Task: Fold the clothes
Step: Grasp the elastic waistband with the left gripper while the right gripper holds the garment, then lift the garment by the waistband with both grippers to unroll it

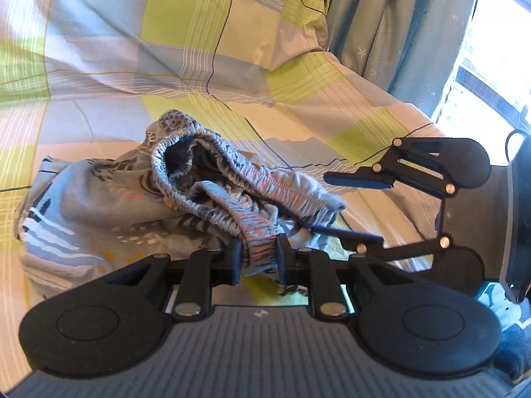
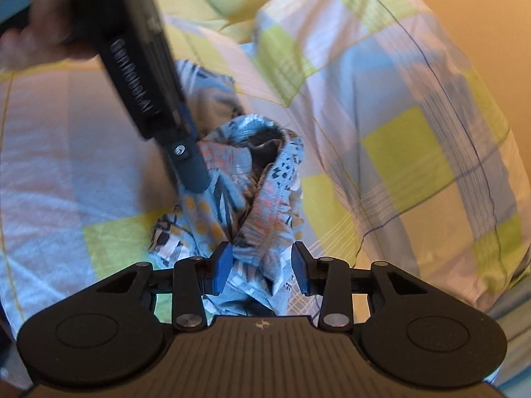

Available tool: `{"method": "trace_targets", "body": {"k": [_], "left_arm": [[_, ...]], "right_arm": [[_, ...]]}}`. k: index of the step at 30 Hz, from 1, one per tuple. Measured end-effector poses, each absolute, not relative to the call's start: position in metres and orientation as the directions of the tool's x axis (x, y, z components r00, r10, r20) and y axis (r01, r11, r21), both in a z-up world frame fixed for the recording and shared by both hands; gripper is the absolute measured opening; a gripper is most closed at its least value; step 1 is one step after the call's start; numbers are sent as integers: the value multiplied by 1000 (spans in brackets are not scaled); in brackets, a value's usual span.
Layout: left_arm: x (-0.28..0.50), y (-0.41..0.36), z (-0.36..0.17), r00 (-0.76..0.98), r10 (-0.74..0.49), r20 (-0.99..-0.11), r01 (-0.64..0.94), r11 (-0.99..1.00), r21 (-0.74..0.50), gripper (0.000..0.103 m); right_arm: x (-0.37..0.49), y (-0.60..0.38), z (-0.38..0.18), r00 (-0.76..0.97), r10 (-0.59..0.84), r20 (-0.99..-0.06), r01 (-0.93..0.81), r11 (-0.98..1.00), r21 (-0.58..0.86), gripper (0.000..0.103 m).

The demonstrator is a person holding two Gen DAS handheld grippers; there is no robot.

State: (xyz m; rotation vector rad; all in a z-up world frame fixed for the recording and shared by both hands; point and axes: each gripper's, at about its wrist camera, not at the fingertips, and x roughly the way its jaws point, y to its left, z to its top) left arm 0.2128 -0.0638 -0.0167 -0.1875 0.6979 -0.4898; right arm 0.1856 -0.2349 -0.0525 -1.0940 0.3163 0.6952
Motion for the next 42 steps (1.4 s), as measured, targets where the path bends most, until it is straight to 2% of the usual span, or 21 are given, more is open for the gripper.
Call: {"method": "trace_targets", "body": {"k": [3,11,13,16,20,22,26,28,31,35,42], "left_arm": [[213,-60,-18,653,-498,-571,374,867,-329,16],[213,-60,-22,649,-495,-577,377,869,-321,16],[212,-57,-21,647,-502,-574,386,865,-322,16],[212,-55,-23,639,-511,-575,394,859,-326,17],[211,-58,-23,640,-510,-574,391,860,-329,17],[211,-58,-23,643,-506,-575,390,862,-322,17],[210,-55,-23,646,-505,-573,390,863,-321,17],[211,-54,-22,647,-504,-572,390,864,-319,17],[208,-53,-17,655,-502,-564,395,864,-310,16],[198,-47,4,699,-473,-536,394,880,-263,15],[159,1,88,832,-348,-432,353,933,-71,13]], "right_arm": [[186,-228,-68,782,307,-543,-608,183,-772,38],[196,-209,-93,822,287,-491,-524,48,-850,38],[190,-209,-98,823,291,-488,-506,-17,-863,41],[185,-212,-106,834,283,-473,-468,-88,-879,41],[194,-212,-108,845,257,-469,-469,-66,-881,42],[194,-209,-107,856,280,-434,-437,-56,-898,41],[192,-203,-98,869,315,-381,-406,16,-914,34],[194,-201,-93,870,308,-384,-422,65,-904,10],[194,-201,-75,874,324,-362,-432,176,-885,8],[187,-205,-32,908,311,-281,-382,340,-859,7],[143,-220,64,956,274,-108,-250,560,-790,6]]}}
